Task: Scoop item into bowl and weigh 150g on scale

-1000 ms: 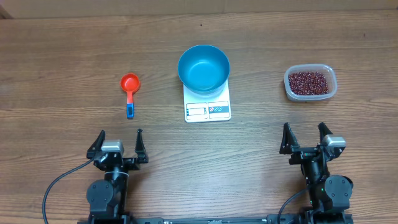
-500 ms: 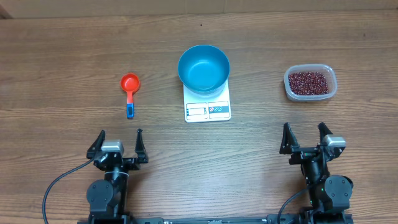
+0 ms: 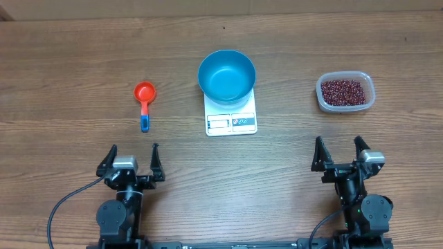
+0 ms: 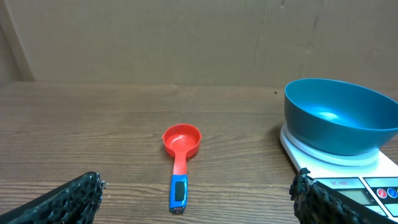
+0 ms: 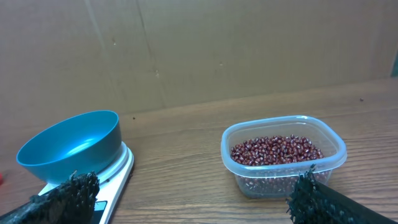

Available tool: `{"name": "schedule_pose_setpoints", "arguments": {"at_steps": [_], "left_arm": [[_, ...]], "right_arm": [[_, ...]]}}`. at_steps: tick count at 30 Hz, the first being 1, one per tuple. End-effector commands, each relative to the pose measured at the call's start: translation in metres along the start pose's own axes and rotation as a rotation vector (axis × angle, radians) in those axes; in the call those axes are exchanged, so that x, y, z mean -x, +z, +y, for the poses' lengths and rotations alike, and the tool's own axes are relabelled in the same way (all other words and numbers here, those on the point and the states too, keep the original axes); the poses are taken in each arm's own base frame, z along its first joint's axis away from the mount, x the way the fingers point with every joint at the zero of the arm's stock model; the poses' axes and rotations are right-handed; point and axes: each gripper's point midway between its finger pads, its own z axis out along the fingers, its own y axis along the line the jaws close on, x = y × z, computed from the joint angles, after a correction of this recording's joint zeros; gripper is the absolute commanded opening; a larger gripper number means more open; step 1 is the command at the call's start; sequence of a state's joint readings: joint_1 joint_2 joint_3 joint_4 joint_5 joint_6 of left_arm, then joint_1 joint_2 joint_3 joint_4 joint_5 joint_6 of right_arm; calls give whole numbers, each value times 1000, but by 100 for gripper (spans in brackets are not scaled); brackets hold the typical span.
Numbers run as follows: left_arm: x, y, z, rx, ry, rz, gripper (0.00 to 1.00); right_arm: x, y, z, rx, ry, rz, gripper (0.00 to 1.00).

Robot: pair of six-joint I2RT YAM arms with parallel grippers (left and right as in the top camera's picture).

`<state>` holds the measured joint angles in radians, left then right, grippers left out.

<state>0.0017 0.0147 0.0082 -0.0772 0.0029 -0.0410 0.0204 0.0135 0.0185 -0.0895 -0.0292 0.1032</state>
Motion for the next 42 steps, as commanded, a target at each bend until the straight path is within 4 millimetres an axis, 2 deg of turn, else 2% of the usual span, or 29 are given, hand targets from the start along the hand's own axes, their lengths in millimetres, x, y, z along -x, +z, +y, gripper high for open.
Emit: {"name": "schedule_pose_setpoints", "arguments": {"at_steps": [1,14,20,26,34,42], "left_arm": [[1,0,3,14,23,-7,99],[5,0,0,1,56,-22,99],[24,-5,-9,-49,88,-50,100],[60,-7,-17,-88,89,-57,100],[98,14,-42,-226,65,107,100],[112,43,-48,-249,4,404,100]], "right_arm": [[-1,0,0,2,-7,-6,100],[-1,0,0,2,-7,-6,100],[-1,0,0,2,-7,-6,100],[-1,0,0,2,-7,-6,100],[-1,0,0,2,-7,-6,100],[-1,0,0,2,-7,-6,100]]}}
